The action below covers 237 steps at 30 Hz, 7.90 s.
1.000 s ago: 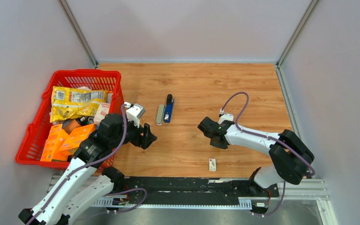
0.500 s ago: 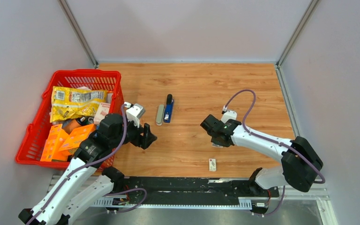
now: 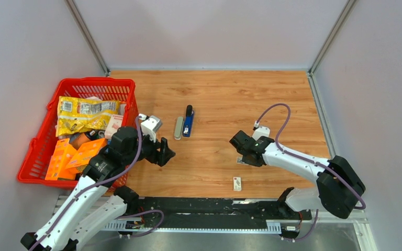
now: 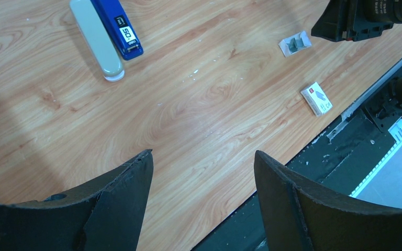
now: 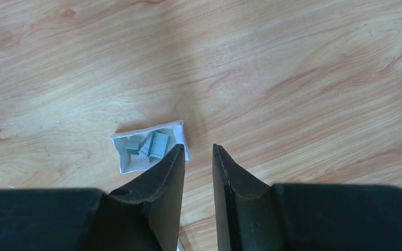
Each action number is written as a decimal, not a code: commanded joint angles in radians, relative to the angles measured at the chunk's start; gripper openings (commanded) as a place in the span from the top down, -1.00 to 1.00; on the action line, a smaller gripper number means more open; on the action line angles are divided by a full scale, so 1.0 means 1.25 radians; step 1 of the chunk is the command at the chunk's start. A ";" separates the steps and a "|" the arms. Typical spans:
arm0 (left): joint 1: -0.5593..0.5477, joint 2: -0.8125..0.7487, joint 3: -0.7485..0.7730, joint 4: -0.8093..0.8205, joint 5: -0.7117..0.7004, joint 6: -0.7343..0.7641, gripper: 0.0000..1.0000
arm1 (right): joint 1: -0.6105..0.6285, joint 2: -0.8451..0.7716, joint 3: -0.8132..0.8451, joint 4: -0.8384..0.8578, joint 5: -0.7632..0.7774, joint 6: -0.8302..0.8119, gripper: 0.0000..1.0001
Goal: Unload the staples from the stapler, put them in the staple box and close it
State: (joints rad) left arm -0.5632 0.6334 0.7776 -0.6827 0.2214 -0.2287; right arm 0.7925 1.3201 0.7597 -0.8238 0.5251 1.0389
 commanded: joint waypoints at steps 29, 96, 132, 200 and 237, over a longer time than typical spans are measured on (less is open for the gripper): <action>-0.003 0.018 0.000 0.009 -0.002 0.004 -0.56 | -0.029 -0.062 -0.033 0.071 -0.058 -0.064 0.65; -0.125 0.103 -0.174 0.207 0.073 -0.195 0.13 | 0.303 -0.041 -0.127 0.088 -0.178 0.127 0.96; -0.126 0.091 -0.159 0.190 0.088 -0.189 0.12 | 0.367 0.152 0.066 0.118 -0.178 0.078 0.86; -0.234 0.447 -0.221 0.391 -0.010 -0.337 1.00 | -0.073 -0.147 -0.058 0.094 -0.129 -0.238 0.30; -0.266 0.617 -0.175 0.470 0.011 -0.321 1.00 | -0.136 -0.030 -0.106 0.220 -0.202 -0.252 0.60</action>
State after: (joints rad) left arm -0.8860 1.3865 0.5354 -0.0860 0.2447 -0.6468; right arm 0.6304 1.2728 0.6342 -0.5911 0.2691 0.7345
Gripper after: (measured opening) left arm 0.006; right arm 0.228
